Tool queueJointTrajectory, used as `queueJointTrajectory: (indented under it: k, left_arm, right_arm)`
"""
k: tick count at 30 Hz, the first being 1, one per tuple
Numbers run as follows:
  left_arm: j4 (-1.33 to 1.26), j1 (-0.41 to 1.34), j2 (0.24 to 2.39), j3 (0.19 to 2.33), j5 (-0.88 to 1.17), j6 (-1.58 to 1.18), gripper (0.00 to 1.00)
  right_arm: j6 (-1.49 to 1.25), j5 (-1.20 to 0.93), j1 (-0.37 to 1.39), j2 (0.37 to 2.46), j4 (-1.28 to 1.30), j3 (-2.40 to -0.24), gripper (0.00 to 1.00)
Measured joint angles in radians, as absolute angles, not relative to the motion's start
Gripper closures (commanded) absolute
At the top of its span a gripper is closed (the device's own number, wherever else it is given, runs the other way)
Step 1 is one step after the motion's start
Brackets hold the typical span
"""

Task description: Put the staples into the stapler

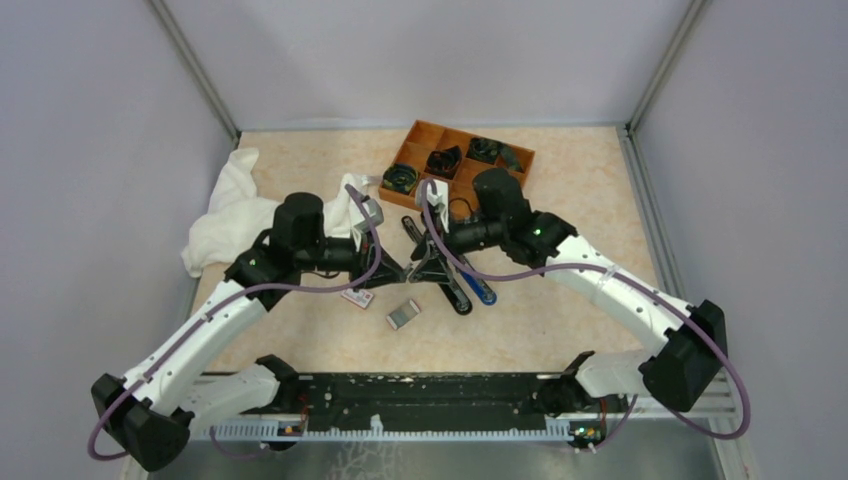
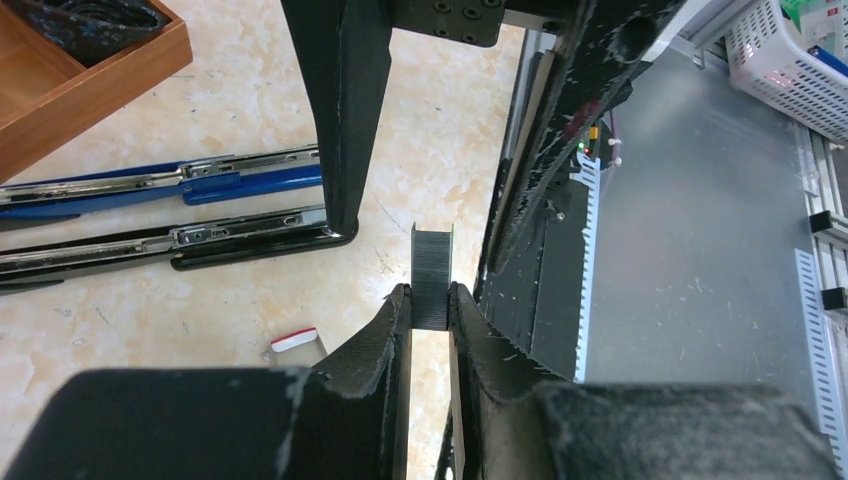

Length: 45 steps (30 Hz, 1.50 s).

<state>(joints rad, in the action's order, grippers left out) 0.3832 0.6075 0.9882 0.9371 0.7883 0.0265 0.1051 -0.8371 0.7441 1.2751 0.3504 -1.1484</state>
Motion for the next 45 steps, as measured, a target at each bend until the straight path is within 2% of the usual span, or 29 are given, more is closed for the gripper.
queueJointTrajectory:
  k: [15, 27, 33, 35, 39, 45]
  left_arm:
    - [0.385, 0.621, 1.001, 0.937, 0.801, 0.036, 0.78]
    - [0.385, 0.622, 1.002, 0.937, 0.817, 0.039, 0.79]
    - [0.387, 0.622, 1.008, 0.937, 0.839, 0.044, 0.77]
    - [0.388, 0.622, 1.008, 0.937, 0.841, 0.046, 0.75]
    - [0.387, 0.622, 1.008, 0.936, 0.835, 0.046, 0.66]
    - [0.381, 0.622, 0.983, 0.911, 0.771, 0.034, 0.41]
  right_arm:
    - [0.111, -0.841, 0.764, 1.287, 0.359, -1.161, 0.56]
    - [0.119, -0.871, 0.764, 1.288, 0.361, -1.161, 0.80]
    - [0.130, -0.889, 0.764, 1.287, 0.367, -1.161, 0.97]
    - [0.130, -0.889, 0.764, 1.287, 0.368, -1.161, 0.98]
    - [0.131, -0.880, 0.764, 1.282, 0.368, -1.158, 0.99]
    - [0.126, -0.779, 0.764, 1.234, 0.363, -1.107, 0.99]
